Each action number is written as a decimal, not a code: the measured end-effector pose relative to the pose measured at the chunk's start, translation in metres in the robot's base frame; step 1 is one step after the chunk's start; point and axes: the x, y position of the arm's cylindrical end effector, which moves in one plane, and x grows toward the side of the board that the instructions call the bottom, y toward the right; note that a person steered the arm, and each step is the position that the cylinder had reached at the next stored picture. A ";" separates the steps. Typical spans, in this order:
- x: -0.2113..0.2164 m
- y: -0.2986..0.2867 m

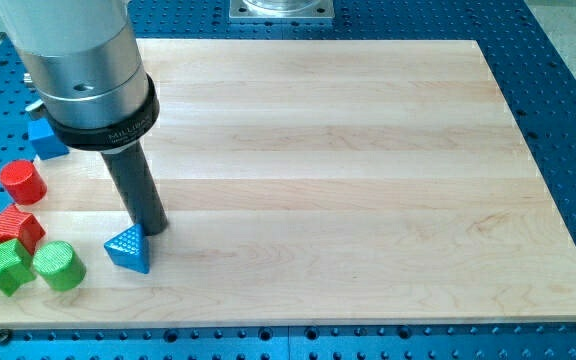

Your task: Place the triangle to the right of the green circle

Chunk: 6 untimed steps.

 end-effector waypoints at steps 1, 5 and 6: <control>0.011 0.000; -0.195 -0.069; -0.197 -0.144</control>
